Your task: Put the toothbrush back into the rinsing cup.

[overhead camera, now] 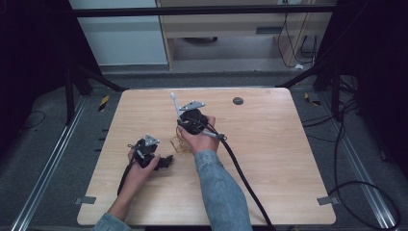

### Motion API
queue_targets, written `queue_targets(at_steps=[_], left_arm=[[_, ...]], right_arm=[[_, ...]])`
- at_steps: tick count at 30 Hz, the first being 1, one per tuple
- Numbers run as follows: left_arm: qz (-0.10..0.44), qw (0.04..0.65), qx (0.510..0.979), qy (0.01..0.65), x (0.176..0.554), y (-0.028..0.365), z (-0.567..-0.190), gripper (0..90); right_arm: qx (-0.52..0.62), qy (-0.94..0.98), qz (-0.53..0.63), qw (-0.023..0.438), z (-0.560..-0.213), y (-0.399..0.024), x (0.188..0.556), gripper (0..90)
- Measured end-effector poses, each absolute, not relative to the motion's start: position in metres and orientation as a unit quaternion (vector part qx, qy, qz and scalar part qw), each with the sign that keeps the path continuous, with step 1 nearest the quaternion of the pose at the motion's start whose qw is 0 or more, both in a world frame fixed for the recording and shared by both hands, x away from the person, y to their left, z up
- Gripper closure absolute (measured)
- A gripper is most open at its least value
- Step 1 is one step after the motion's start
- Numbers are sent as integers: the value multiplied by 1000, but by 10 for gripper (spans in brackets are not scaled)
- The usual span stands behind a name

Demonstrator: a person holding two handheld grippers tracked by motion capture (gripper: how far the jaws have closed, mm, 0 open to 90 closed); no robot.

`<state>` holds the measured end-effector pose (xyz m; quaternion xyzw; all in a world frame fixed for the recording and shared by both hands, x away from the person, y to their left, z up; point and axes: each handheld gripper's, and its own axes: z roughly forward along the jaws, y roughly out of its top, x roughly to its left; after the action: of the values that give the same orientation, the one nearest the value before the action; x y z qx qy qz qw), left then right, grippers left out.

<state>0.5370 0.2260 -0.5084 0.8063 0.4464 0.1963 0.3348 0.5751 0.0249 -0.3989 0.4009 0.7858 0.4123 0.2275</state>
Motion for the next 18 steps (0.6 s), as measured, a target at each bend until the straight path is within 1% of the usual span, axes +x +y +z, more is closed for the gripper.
queue_targets(at_steps=[13,15,18], left_arm=[[197,334,806,447,537,226,-508,0],[196,334,806,447,537,226,-508,0],[196,334,806,447,537,226,-508,0]], right_arm=[[397,784,414,236,-392,16,571,555],[399,782,416,237,-390,13,570,540],[398,777,426,238,-387,9,569,485]])
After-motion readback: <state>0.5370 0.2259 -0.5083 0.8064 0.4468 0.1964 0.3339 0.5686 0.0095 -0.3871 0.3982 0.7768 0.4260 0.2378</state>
